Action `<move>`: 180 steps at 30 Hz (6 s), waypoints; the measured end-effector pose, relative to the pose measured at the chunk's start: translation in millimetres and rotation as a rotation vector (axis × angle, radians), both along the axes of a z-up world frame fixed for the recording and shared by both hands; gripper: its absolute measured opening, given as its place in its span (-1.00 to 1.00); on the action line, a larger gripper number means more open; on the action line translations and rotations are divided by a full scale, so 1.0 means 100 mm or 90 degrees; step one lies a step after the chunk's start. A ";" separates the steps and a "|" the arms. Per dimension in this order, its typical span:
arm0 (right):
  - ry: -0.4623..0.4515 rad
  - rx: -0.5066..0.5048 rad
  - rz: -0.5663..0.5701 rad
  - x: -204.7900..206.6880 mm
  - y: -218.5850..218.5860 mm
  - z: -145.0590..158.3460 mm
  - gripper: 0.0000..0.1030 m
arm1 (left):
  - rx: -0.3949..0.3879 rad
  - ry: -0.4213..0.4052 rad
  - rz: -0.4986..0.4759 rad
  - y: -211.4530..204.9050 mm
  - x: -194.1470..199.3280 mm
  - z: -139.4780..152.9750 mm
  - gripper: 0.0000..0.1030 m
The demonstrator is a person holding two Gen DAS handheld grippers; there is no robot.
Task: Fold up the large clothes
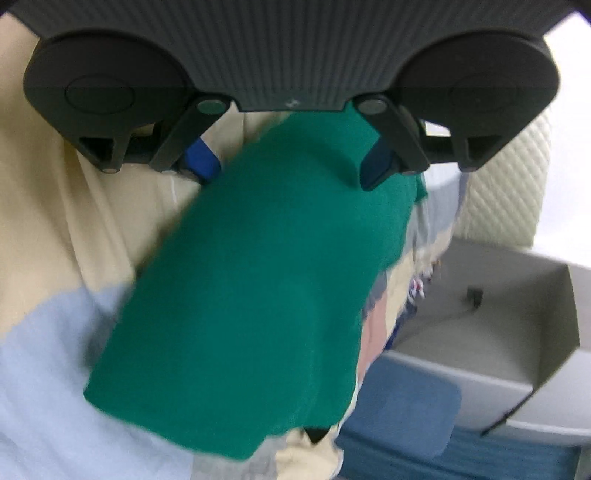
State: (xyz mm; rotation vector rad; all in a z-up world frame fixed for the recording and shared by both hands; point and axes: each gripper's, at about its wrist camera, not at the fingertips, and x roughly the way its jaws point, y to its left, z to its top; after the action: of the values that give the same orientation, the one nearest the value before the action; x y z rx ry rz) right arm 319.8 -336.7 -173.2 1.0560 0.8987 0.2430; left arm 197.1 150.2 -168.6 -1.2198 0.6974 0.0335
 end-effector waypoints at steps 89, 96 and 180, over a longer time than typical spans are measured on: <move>-0.318 -0.354 0.139 0.31 0.03 1.26 0.28 | 0.414 -0.228 -0.108 -0.48 0.52 1.31 0.31; -0.283 -0.386 0.186 0.85 0.20 0.80 0.35 | 0.413 -0.175 -0.148 -0.33 1.13 0.89 0.32; -0.035 -0.013 -0.020 0.74 -0.28 -0.06 1.00 | -0.046 -0.040 0.025 0.10 0.73 -0.22 1.00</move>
State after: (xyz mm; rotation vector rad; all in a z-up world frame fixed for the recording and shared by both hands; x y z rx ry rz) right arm 394.1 -364.8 -179.5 1.0392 0.8335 0.2349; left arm 270.2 159.7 -190.4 -1.2989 0.6254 0.0021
